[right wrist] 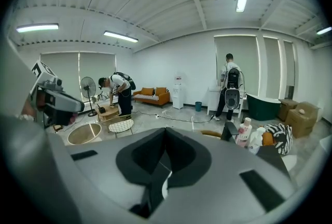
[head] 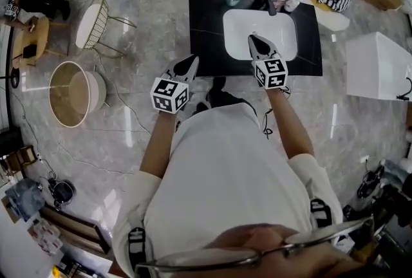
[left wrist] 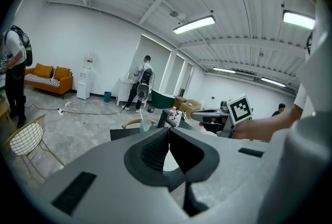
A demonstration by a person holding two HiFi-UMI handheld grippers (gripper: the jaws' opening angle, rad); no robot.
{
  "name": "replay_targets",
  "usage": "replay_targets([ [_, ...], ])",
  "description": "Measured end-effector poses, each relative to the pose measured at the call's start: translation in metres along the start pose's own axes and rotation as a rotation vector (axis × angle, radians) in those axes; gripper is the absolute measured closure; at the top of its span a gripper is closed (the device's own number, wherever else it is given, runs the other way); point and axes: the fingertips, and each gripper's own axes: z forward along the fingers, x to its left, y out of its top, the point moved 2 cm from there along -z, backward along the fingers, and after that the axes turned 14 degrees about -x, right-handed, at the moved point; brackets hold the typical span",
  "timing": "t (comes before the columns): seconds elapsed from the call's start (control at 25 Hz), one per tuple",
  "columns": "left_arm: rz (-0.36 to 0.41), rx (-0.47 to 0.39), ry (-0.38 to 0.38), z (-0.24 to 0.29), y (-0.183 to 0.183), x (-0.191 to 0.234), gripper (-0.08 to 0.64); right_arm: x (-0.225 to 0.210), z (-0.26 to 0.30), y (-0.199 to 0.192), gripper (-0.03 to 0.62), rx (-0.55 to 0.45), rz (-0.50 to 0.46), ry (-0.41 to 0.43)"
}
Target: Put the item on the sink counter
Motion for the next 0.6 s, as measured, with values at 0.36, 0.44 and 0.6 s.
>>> replay_targets([
  [0.36,-0.034,-0.039,-0.057,-0.042,0.003,-0.042,0.555,0.043,-0.086,0.030,0.584,-0.048,0.108,-0.020],
  [0.44,-0.038,-0.057,-0.066,-0.044,0.007,-0.054,0.555,0.047,-0.103,0.036,0.584,-0.059,0.109,-0.009],
  [0.6,-0.019,-0.098,-0.074,-0.042,0.020,-0.078,0.555,0.045,-0.128,0.050,0.584,-0.088,0.097,0.023],
])
